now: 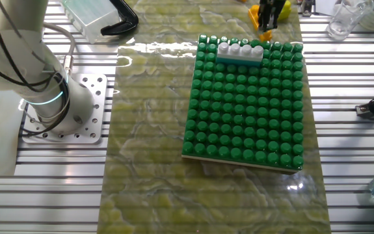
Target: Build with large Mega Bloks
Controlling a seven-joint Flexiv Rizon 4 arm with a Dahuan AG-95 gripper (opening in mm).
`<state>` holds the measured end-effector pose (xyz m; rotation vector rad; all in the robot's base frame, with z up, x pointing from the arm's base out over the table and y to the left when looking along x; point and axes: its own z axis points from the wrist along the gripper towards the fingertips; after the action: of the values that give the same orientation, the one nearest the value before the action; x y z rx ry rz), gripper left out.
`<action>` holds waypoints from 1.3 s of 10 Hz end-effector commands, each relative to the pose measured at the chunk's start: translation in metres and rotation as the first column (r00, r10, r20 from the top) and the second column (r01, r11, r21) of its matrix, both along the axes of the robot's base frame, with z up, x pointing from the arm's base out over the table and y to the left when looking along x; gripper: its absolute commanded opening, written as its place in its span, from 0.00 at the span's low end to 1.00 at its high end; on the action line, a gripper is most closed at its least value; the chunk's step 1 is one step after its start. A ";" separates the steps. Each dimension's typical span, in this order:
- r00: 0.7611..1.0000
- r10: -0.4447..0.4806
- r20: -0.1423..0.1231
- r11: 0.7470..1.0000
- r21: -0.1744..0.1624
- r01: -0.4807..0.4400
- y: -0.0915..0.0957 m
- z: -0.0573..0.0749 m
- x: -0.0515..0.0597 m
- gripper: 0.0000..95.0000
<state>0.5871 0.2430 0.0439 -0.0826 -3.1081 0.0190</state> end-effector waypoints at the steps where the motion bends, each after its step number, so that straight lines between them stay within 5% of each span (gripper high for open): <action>1: 0.999 0.004 0.048 1.000 0.003 -0.005 0.000 0.002 -0.001 0.00; 3: 0.997 0.008 0.074 1.000 0.008 -0.009 0.002 0.003 0.002 0.00; 7: 0.996 -0.008 0.093 1.000 0.009 0.008 0.022 0.018 0.026 0.00; 9: 0.995 -0.014 0.096 1.000 0.005 0.014 0.028 0.013 0.035 0.00; 13: 0.988 0.012 0.151 1.000 0.010 -0.014 0.027 -0.002 0.040 0.00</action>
<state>0.6257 0.2700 0.0422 -0.0646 -3.2599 -0.0062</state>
